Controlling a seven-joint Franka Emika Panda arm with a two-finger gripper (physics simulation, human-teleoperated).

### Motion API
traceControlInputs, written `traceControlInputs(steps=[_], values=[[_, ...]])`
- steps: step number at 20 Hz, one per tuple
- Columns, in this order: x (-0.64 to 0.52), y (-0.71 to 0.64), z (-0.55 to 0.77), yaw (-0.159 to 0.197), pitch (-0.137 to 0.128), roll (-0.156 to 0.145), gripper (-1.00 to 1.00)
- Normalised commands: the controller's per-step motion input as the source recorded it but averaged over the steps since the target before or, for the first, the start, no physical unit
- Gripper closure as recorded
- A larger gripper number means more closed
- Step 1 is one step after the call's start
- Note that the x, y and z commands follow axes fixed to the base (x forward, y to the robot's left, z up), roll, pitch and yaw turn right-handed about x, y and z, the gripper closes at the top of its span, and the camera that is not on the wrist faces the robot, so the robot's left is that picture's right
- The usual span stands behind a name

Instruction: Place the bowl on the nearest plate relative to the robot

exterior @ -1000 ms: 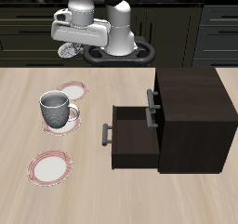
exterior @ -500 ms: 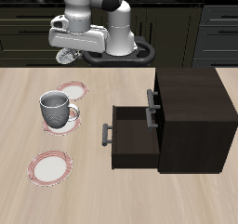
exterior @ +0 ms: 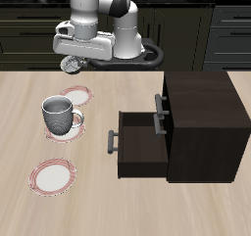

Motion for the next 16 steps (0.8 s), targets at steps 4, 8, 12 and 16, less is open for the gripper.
traceControlInputs(steps=[4,8,12,16], values=[[-0.12,0.07,-0.13,0.005,-0.057,-0.007,1.00],[0.03,-0.02,-0.23,-0.010,-0.029,-0.028,1.00],[-0.07,0.08,-0.28,-0.030,0.006,0.003,1.00],[-0.11,0.06,-0.21,0.000,-0.010,0.015,1.00]])
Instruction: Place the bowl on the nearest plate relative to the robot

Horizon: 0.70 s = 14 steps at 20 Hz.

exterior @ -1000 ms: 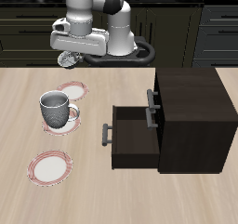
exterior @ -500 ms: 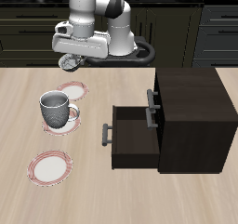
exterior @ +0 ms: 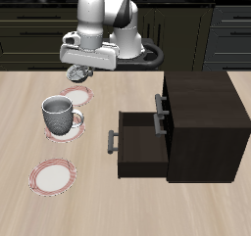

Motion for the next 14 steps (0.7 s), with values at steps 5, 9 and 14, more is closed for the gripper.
traceControlInputs(steps=[5,9,14], values=[[-0.02,0.03,-0.21,-0.012,0.000,0.006,1.00],[0.10,-0.06,-0.12,0.022,-0.018,-0.019,1.00],[0.10,-0.05,-0.26,-0.006,0.025,-0.022,1.00]])
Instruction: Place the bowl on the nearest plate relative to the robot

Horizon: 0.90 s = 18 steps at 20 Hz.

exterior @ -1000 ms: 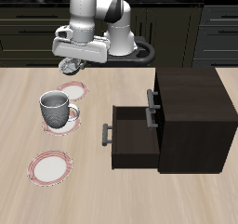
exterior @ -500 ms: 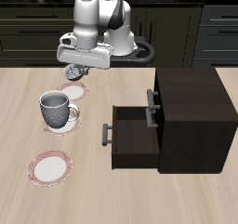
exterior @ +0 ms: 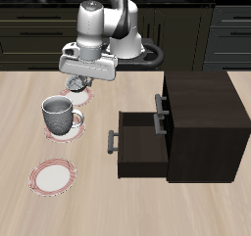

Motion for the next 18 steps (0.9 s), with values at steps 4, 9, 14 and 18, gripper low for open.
traceControlInputs(steps=[4,9,14,18], values=[[0.07,-0.03,-0.25,-0.042,0.055,-0.006,1.00],[-0.03,0.14,-0.27,-0.017,0.038,0.021,1.00],[-0.01,-0.02,-0.12,-0.008,0.031,-0.034,1.00],[0.08,-0.33,0.00,-0.043,0.013,-0.111,-1.00]])
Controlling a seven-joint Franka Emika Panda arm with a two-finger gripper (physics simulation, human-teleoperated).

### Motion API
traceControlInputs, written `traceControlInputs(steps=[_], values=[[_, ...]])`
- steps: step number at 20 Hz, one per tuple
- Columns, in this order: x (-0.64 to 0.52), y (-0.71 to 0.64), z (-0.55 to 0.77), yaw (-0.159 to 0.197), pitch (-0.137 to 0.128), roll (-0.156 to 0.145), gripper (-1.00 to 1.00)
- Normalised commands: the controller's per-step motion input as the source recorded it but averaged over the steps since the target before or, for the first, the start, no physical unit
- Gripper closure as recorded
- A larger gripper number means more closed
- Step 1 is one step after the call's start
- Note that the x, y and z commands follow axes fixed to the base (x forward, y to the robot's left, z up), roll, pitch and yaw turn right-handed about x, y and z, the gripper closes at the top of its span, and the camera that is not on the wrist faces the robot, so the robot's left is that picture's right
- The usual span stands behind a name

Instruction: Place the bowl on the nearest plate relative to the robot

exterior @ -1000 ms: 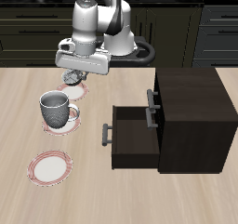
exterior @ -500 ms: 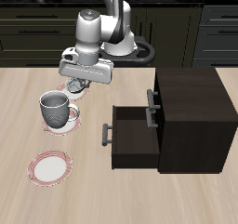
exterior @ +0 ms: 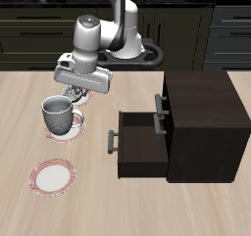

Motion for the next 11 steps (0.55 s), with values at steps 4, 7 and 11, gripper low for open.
traceControlInputs(steps=[4,7,11], values=[[0.04,-0.12,0.05,-0.036,0.007,-0.037,-1.00],[-0.04,0.00,0.09,-0.009,-0.017,-0.006,-1.00],[-0.01,0.05,0.08,-0.005,-0.008,0.013,-1.00]])
